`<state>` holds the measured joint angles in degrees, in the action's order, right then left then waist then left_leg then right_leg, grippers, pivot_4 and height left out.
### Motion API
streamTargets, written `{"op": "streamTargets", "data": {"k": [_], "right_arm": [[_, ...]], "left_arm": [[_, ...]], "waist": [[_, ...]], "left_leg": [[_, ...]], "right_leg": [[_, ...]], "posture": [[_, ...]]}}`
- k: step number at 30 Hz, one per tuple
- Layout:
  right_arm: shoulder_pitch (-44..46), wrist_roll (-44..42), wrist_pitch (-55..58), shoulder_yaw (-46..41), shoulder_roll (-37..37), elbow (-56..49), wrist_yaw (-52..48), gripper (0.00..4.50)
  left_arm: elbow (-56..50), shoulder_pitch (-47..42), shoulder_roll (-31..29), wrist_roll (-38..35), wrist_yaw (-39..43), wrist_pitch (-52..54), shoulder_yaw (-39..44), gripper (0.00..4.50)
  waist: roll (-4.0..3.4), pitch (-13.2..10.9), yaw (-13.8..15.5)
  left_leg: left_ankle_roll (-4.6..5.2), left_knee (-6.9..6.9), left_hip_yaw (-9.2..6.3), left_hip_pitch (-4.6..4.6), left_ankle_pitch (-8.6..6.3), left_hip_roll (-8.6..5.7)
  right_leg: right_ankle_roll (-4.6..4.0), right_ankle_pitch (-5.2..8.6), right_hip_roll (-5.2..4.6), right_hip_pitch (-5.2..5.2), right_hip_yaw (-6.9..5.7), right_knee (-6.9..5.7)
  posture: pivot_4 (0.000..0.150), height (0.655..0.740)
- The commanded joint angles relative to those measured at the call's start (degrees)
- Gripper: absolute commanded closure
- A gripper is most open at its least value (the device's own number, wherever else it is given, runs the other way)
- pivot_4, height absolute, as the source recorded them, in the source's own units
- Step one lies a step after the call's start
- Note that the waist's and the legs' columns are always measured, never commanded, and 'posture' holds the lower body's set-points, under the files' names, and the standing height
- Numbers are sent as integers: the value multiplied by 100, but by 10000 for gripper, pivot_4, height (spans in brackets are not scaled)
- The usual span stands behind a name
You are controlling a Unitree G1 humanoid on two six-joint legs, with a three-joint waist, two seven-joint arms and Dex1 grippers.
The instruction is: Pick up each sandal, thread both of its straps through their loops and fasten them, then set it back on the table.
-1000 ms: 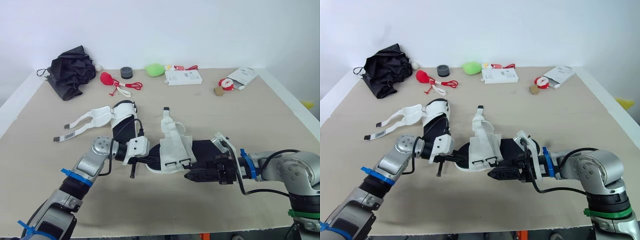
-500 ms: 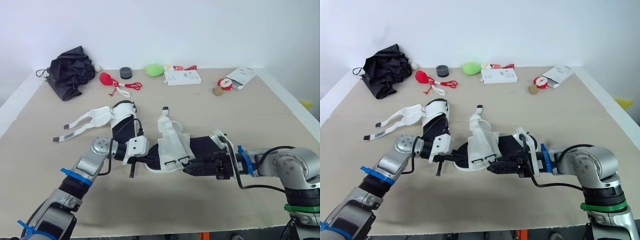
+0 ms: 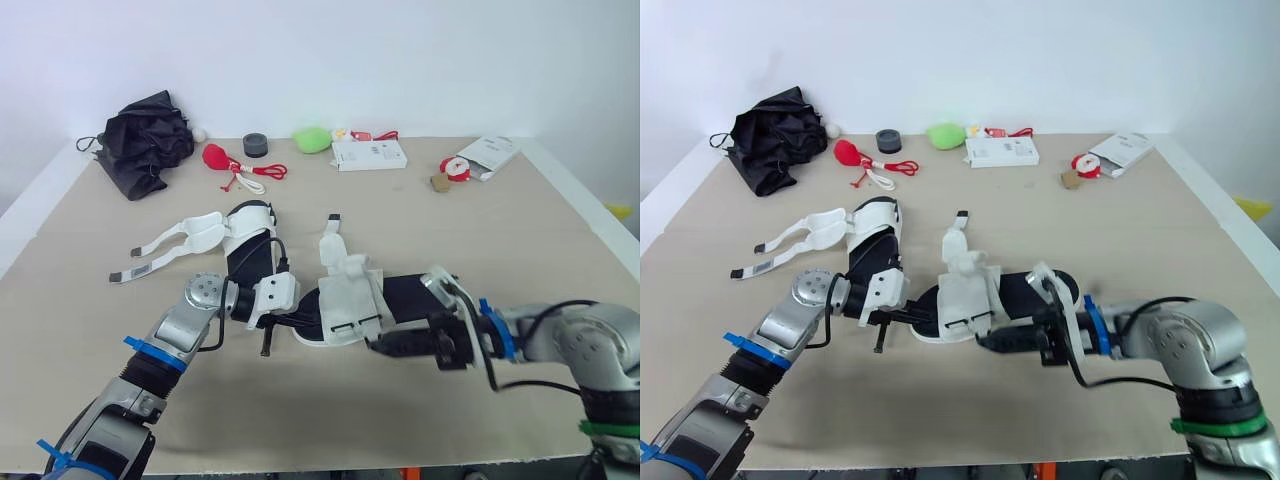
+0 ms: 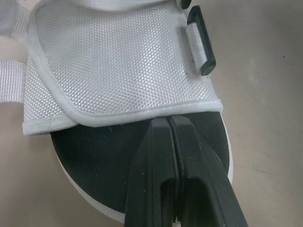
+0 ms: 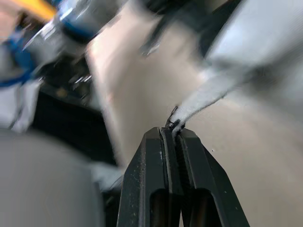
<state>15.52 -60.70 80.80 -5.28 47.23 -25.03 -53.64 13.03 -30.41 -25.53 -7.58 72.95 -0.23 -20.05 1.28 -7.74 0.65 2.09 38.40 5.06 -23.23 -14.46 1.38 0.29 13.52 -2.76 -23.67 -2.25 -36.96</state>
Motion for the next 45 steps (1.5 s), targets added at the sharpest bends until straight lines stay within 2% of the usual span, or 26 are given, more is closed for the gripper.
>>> {"op": "streamTargets", "data": {"k": [1, 6, 11, 16, 20, 29, 37, 42, 45], "right_arm": [[-418, -634, -48, -5, 191, -858, -319, 44268], [-382, -1513, -70, -294, -109, -572, 261, 44268], [404, -2820, -316, -547, -280, 313, 1387, 44268], [1223, -4186, -974, -633, -282, 1628, 2807, 44268], [1298, -4458, -1167, -498, -317, 1990, 3525, 44268], [1188, -3555, -1332, 18, -927, 2275, 4500, 44268], [1698, -3074, -1516, -383, -1223, 3182, 4674, 44268], [1883, -2271, -1895, -523, -1460, 3472, 4874, 44268], [1850, -1889, -1892, -508, -1578, 3389, 4838, 33506]], "left_arm": [[328, 209, -61, 347, 20, 114, -316, 45000], [351, 188, -55, 348, 31, 104, -334, 45000], [393, 148, -60, 341, 78, 62, -358, 45000], [437, 109, -48, 349, 104, 25, -366, 45000], [442, 109, -35, 357, 115, 17, -373, 45000], [459, 107, -34, 368, 125, 7, -379, 45000], [465, 118, -29, 376, 128, -15, -394, 45000], [426, 154, -39, 371, 123, -4, -387, 45000], [405, 170, -46, 362, 105, 4, -385, 45000]], "waist": [[5, -2, -1], [10, -6, -9], [14, -9, -16], [15, -9, -14], [15, -10, -2], [14, -9, -9], [14, -9, -12], [13, -9, -15], [13, -9, -17]], "left_leg": [[1, 0, 0, 0, -1, 0], [1, 5, -2, 8, -1, 0], [3, 7, 2, 12, 3, 0], [4, 1, 4, 7, -3, 0], [10, -2, 4, -2, -7, -1], [13, 1, 8, -1, -8, -1], [14, 1, 10, -2, -7, -1], [15, 1, 11, 0, -7, -1], [16, 2, 12, -2, -6, -1]], "right_leg": [[4, 3, 0, 0, 0, 1], [15, 0, -2, 8, -2, 2], [4, 5, -8, 11, -1, 4], [-14, -9, -9, 8, -3, 6], [-34, -18, -8, 5, -3, 11], [12, -2, -6, 6, -1, 13], [13, -4, -6, 6, 2, 15], [12, -8, -7, 7, 3, 15], [17, -11, -7, 5, 5, 15]], "posture": [[1500, 7400], [1500, 7400], [1500, 7400], [1500, 7400], [1500, 7400], [1500, 7400], [1500, 7400], [1500, 7400], [1500, 7400]]}}
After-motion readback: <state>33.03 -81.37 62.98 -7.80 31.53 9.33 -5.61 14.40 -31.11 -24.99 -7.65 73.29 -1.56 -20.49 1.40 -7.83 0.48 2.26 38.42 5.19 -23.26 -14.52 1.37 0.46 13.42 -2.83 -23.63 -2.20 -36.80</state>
